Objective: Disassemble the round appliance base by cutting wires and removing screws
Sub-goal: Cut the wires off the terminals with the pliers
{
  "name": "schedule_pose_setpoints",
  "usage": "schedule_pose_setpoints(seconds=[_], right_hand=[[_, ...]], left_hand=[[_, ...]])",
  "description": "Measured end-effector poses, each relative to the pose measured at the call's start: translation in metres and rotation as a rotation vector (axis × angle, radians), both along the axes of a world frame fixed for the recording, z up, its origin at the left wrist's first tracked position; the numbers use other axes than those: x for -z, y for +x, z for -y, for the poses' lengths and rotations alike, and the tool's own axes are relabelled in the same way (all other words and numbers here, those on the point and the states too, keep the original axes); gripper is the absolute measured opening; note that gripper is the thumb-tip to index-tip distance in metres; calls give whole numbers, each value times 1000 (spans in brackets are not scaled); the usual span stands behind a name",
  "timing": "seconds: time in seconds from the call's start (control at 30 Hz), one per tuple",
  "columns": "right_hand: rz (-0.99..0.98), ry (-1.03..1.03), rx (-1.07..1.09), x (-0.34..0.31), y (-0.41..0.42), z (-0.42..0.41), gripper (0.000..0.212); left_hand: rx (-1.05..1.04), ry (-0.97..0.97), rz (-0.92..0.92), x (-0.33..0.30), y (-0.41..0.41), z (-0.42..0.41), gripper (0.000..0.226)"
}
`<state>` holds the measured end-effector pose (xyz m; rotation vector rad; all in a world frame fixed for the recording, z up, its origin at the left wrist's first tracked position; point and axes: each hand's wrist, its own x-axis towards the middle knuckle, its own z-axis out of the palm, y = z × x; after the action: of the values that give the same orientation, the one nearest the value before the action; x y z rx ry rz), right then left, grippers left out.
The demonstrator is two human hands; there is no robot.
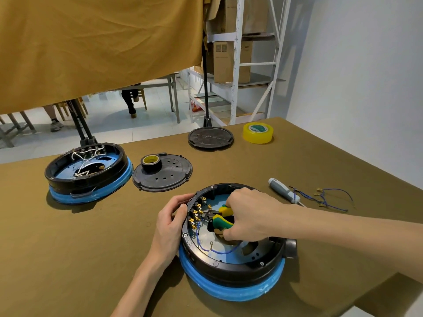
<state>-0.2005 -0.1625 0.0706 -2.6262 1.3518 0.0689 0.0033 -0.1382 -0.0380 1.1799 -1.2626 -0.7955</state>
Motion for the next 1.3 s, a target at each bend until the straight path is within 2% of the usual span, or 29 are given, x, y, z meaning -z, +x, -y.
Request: schedule_pose_setpoints(seconds=[0.13,0.33,0.43,0.5,0.53,0.63,0.67,0.77,0.8,0.93,1.1,1.3], right_hand=[[-57,-36,-7,-6,8,2,44],[-114,-33,-27,-15,17,4,40],[-83,36,12,-21,14,8,40],[-43,68,46,-21,8,8,48],[-49,37,38,-16,6,5,50],[-140,-149,-64,1,6,-9,36],[-123,-137,-58,3,6,-8,35],[41,151,86,-7,-5,6,40],[63,178,100,-10,-8,8,41],[0,-10,-2,-7,-7,0,40],[-44,-43,6,-1,-8,-2,45],[48,-26,80,-3,-16,-3,55]], left_hand=[[0,8,-8,2,1,2,24],[-8,4,15,2,2,2,29],[-7,6,28,3,3,2,28],[-1,13,24,3,4,1,27],[1,17,23,2,4,1,27],[5,19,12,1,4,1,22],[5,14,14,1,4,0,24],[0,16,8,1,3,0,31],[-4,16,6,1,3,0,31],[-24,23,-16,4,2,2,20],[-20,42,-31,5,1,0,20],[-24,58,-38,4,1,1,21]])
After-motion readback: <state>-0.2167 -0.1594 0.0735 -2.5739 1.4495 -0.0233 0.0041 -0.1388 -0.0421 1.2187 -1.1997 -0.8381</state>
